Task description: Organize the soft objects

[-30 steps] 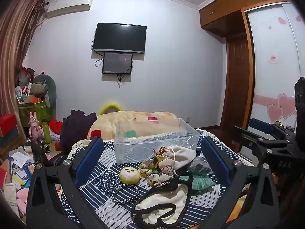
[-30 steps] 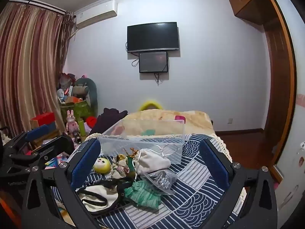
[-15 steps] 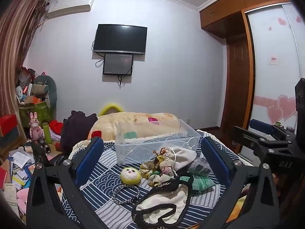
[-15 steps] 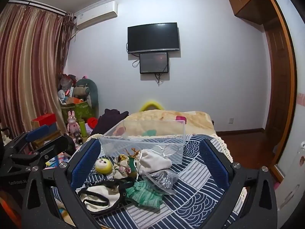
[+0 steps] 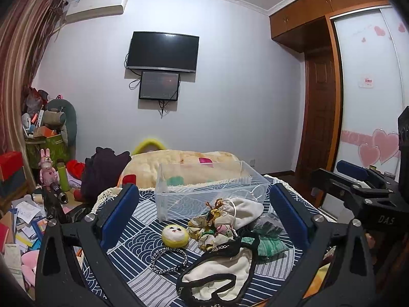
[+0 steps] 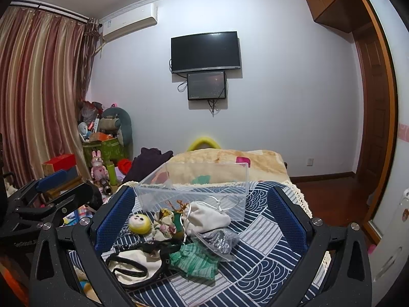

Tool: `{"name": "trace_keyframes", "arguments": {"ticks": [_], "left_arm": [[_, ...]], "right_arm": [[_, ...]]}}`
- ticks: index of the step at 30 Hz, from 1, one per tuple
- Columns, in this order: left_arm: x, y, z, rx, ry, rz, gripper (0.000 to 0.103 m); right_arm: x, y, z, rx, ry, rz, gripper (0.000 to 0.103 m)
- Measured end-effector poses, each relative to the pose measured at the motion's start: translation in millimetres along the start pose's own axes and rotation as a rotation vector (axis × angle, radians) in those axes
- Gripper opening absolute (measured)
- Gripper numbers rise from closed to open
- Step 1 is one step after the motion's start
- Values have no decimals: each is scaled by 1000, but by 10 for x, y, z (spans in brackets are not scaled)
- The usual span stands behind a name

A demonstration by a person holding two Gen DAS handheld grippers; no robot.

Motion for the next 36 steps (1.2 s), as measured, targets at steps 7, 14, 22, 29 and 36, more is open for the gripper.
{"name": "trace_keyframes", "arguments": {"ticks": [7,14,22,29,36], "left_arm": [[-22,10,13,2,-2,4,103],[-10,17,5,-2,-3,-1,103],[1,20,12,0,-2,1,103],[5,22,8,0,-2,1,103],[18,40,17,-4,2,-1,103]], "right_arm": [[25,-2,-8,1,5,1,103],[27,-1,-12,3,7,1,103],[36,-4,-14,2,8,1,103],[45,-11,-27,6,10,2,103],[45,-13,-29,6,11,3,103]]}}
Point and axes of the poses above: each gripper's, at about its wrist camera, not at the fingertips, and z roughly the way its jaws point, y to its right, x to its top, the point moved 7 cm from there along z, roughly the way its jaws point, and after that the axes turned 12 degrees about y, right-handed, at the moved point
